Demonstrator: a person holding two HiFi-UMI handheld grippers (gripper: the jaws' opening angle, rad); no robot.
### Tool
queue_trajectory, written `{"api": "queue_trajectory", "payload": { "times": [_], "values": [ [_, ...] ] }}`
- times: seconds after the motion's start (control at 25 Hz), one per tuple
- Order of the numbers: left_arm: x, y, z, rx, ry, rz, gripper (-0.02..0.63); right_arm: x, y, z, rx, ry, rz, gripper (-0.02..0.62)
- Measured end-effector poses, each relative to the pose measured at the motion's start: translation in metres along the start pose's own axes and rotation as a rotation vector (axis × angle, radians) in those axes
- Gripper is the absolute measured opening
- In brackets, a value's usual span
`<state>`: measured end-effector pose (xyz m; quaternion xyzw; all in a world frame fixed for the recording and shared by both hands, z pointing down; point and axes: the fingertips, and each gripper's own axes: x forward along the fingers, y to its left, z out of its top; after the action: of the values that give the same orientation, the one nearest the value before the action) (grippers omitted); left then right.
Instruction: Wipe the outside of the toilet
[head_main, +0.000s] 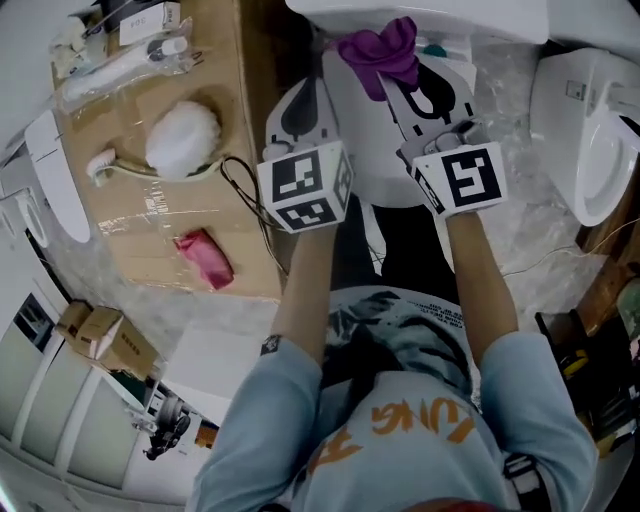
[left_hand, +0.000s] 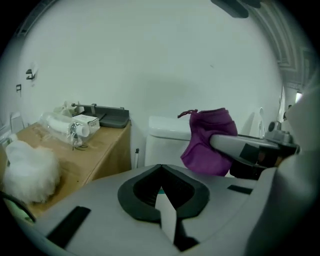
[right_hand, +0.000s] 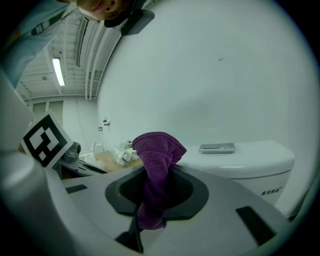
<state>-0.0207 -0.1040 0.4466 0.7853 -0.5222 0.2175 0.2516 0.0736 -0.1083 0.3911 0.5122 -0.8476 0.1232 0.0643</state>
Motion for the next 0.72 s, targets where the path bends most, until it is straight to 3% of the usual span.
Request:
{"api": "queue_trajectory", "payload": {
  "times": [0.24,0.56,0.72],
  "values": [
    [0.004,0.032,-0.026,-0.013,-0.042,0.055,0.025,0.039,0.028,-0.032,-0.019,-0.003,0.086,0.095],
    [0.014,0.063,-0.044,-0.047,-0.088,0.088,0.025,0.093,0.056,-0.05,-0.139,0.008,0.197,0.095],
    [0.023,0.065,-0.052,-0.11,-0.086,0.13,0.025,0.104,0.049,-0.063,-0.155,0.026,0.169,0.095]
  ]
}}
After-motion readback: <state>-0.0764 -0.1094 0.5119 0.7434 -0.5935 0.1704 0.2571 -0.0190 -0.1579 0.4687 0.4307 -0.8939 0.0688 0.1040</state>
